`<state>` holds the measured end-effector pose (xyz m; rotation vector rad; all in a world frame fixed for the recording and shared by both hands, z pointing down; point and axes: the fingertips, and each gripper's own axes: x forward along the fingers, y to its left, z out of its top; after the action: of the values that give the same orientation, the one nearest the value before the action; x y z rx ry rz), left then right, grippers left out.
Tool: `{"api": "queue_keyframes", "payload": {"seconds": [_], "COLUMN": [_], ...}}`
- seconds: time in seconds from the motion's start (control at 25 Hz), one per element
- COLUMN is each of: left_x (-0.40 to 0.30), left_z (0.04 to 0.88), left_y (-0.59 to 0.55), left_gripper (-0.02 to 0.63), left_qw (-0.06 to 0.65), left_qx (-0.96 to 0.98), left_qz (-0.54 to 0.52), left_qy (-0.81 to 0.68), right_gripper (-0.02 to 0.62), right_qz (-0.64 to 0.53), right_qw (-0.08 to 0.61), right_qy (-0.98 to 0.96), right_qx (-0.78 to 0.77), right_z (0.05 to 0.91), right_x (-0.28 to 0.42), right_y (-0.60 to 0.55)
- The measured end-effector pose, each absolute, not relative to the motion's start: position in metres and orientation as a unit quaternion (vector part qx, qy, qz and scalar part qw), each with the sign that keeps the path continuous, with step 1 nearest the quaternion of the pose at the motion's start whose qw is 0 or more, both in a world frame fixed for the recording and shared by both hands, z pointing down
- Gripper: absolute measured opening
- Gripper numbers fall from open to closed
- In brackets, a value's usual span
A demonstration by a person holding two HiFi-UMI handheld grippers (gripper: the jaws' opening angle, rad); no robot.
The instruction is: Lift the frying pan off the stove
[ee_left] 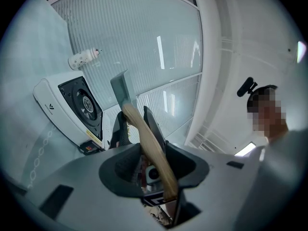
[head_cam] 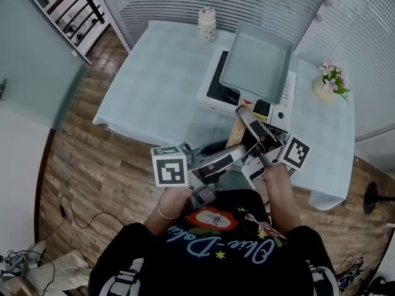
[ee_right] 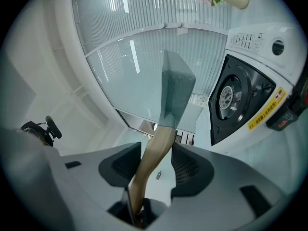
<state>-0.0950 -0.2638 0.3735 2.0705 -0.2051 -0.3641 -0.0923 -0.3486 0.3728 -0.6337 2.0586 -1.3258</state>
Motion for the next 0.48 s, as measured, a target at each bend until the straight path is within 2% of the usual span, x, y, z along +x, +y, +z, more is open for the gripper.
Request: {"api": "queue_keyframes", "payload": {"seconds": [0.48], "left_x": [-0.0969], "left_z": [0.3659], "left_y": [-0.2639], "left_gripper": [0.153], "left_qw": [0.482], "left_qx": [0.859], "left_qz": [-0.152], "left_qy": [-0.084], "right_gripper": [0.184], "right_qz": [-0.490], "right_qw": [0.297], "right_qy": [0.787], "right_qx": [-0.229], "right_z": [0.3618], "right_x": [-0.0947], "right_y": [-0.3483]}}
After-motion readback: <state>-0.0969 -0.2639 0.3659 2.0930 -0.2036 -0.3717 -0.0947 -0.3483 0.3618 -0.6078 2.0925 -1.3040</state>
